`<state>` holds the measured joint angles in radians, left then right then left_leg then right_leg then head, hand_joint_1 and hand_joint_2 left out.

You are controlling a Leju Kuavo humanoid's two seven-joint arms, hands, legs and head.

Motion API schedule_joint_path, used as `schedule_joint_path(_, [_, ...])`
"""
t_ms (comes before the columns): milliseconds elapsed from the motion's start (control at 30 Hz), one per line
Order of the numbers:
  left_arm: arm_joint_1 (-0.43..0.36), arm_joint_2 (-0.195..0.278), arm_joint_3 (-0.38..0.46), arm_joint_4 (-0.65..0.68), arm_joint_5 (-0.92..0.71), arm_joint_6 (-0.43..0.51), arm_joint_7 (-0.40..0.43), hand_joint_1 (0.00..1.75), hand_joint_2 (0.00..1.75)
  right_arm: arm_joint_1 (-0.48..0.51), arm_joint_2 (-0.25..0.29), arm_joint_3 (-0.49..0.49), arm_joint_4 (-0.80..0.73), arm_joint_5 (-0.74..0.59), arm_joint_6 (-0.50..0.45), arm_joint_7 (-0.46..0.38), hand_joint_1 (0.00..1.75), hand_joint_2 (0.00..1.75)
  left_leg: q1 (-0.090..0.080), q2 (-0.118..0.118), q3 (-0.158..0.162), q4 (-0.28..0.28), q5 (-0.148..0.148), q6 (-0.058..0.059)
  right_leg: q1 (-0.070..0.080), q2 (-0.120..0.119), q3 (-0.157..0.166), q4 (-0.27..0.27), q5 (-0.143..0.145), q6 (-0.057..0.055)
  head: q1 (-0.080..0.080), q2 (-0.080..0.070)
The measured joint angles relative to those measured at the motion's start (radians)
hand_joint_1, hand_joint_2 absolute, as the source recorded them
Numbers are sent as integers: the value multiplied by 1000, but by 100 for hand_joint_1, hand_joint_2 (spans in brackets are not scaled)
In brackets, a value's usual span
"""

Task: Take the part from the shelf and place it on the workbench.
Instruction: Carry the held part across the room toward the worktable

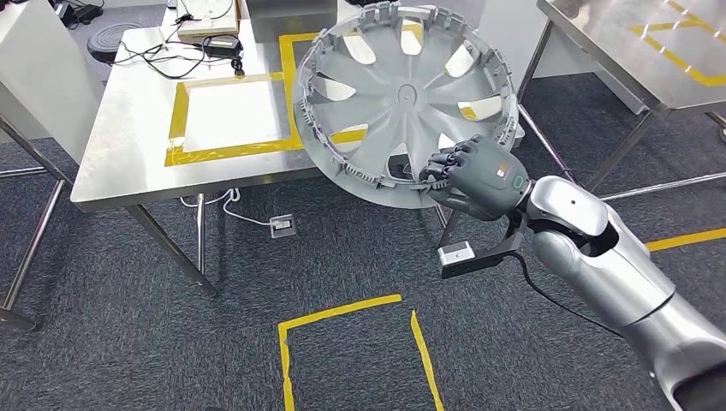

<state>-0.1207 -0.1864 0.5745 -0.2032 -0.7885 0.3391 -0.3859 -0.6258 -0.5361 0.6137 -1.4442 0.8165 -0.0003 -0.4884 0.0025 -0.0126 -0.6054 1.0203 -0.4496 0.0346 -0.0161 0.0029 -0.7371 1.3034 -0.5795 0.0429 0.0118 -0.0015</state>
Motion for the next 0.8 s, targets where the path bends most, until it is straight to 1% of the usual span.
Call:
schedule_joint_path(33, [2,0,0,0,0,0,0,0,175,1,1,0,2,1,0,-2,175,175,1,0,8,2,-7,-2,-2,0,-5,-15,30,2,0,0])
schedule_joint_path(67, [2,0,0,0,0,0,0,0,175,1,2,0,4,1,-1,-4,175,175,2,-1,17,5,-16,-5,-4,-1,10,-68,76,3,0,0])
schedule_joint_path(100, [1,-1,0,0,0,0,0,0,175,0,2,0,5,1,-2,-4,175,175,3,-1,25,8,-26,-9,-6,-2,35,-136,121,4,0,0])
schedule_joint_path(133, [-1,-1,0,0,0,0,0,0,175,-1,3,1,6,2,-3,-5,175,175,2,-3,31,12,-35,-16,-6,-3,63,-202,148,2,0,0])
schedule_joint_path(167, [-2,-1,0,0,0,0,0,0,175,-1,4,1,6,3,-5,-4,175,175,1,-5,34,15,-42,-22,-4,-4,84,-246,161,-3,0,0])
schedule_joint_path(200, [-2,-1,0,0,-1,0,1,0,175,-1,5,1,7,4,-6,-3,175,175,0,-5,35,15,-47,-28,-2,-4,93,-265,157,-10,0,0])
schedule_joint_path(233, [-2,-1,0,0,-1,0,1,0,175,-1,6,1,8,5,-8,-3,175,175,-2,-6,36,15,-50,-34,0,-2,98,-270,149,-18,0,0])
schedule_joint_path(300, [-2,0,0,0,-2,0,2,0,175,-2,7,1,10,6,-8,-4,175,175,0,-3,40,17,-58,-44,-1,-1,103,-272,143,-32,0,0])
schedule_joint_path(333, [-3,0,0,-1,-2,0,2,0,175,-3,7,1,10,7,-9,-5,175,175,0,-1,34,35,-68,-50,-2,-2,110,-274,139,-39,-1,0])
schedule_joint_path(367, [-4,0,0,-1,-2,0,2,0,175,-4,8,1,11,7,-9,-6,175,175,1,1,17,72,-84,-55,-4,-3,117,-276,135,-46,-2,0])
schedule_joint_path(400, [-4,0,0,-2,-2,0,1,0,175,-5,9,1,13,7,-9,-6,175,175,2,3,-15,129,-105,-59,-4,-3,123,-276,130,-51,-2,0])
schedule_joint_path(433, [-4,0,0,-1,-2,0,1,0,175,-6,12,1,16,8,-8,-7,175,175,2,4,-57,198,-128,-61,-4,-4,128,-276,125,-55,-3,0])
schedule_joint_path(467, [-3,0,0,-1,-2,0,2,0,175,-6,14,1,19,8,-8,-7,175,175,3,4,-100,260,-141,-62,-3,-3,132,-276,120,-56,-2,0])
schedule_joint_path(500, [-2,0,0,-1,-3,0,2,0,175,-5,17,1,22,8,-8,-8,175,175,3,5,-131,297,-138,-62,-3,-2,139,-275,114,-56,-2,0])
schedule_joint_path(533, [-1,0,0,0,-3,0,2,0,175,-5,19,1,24,8,-8,-8,175,175,3,5,-145,298,-114,-61,-3,-1,147,-275,107,-55,-3,0])
schedule_joint_path(567, [0,0,0,0,-4,0,3,0,175,-5,21,1,26,8,-8,-8,175,175,3,5,-138,259,-72,-58,-3,1,157,-275,99,-53,-3,0])
schedule_joint_path(600, [0,0,0,0,-4,0,3,0,175,-5,23,1,28,9,-8,-9,175,175,2,6,-117,193,-21,-54,-3,1,169,-275,91,-50,-3,0])
schedule_joint_path(633, [0,0,0,0,-5,0,3,0,175,-6,25,1,29,9,-8,-9,175,175,0,5,-92,129,15,-49,-1,2,179,-274,82,-45,-3,0])
schedule_joint_path(667, [-1,0,0,0,-5,0,3,0,175,-7,26,1,30,9,-9,-9,175,175,-1,5,-69,75,34,-44,1,2,185,-273,74,-40,-3,0])
schedule_joint_path(700, [-2,0,0,0,-5,0,4,0,175,-8,27,1,31,9,-9,-9,175,175,-3,5,-55,43,37,-39,3,3,187,-273,69,-34,-3,0])
schedule_joint_path(767, [-2,0,0,1,-5,0,5,0,175,-9,29,1,34,10,-9,-9,175,175,-4,4,-46,26,22,-27,3,3,189,-277,65,-22,-4,0])
schedule_joint_path(800, [-1,1,0,0,-5,0,6,0,175,-9,30,1,34,10,-10,-9,175,175,-3,3,-43,24,20,-21,1,2,190,-278,61,-17,-4,0])
